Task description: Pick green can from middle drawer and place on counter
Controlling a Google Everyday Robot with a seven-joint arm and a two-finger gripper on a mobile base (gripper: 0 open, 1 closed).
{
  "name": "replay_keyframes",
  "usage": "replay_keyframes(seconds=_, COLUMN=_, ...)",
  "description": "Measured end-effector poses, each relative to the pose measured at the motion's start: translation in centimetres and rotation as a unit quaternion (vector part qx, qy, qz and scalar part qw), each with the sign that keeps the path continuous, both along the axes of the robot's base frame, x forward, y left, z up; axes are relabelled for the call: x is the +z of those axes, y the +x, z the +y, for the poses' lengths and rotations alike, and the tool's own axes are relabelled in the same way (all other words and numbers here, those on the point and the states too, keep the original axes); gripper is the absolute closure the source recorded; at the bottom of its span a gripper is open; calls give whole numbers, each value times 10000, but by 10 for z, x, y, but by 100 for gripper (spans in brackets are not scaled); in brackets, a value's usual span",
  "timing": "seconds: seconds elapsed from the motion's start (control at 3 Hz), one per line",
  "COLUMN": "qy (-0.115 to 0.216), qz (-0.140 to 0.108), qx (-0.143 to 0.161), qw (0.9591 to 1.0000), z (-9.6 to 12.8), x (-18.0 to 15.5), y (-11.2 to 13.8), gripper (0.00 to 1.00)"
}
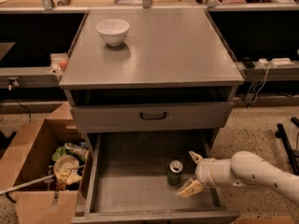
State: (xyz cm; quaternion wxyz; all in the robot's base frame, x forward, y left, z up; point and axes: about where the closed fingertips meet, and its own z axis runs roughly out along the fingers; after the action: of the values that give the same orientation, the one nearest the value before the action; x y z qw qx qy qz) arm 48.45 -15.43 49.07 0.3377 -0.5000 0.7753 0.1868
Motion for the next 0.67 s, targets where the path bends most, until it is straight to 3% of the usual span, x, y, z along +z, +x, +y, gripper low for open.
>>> replay_keyframes(seconds=0.67, qy=333, qz=-7, qx=-78, qw=9994, z=11, x=-26, y=15, gripper=0)
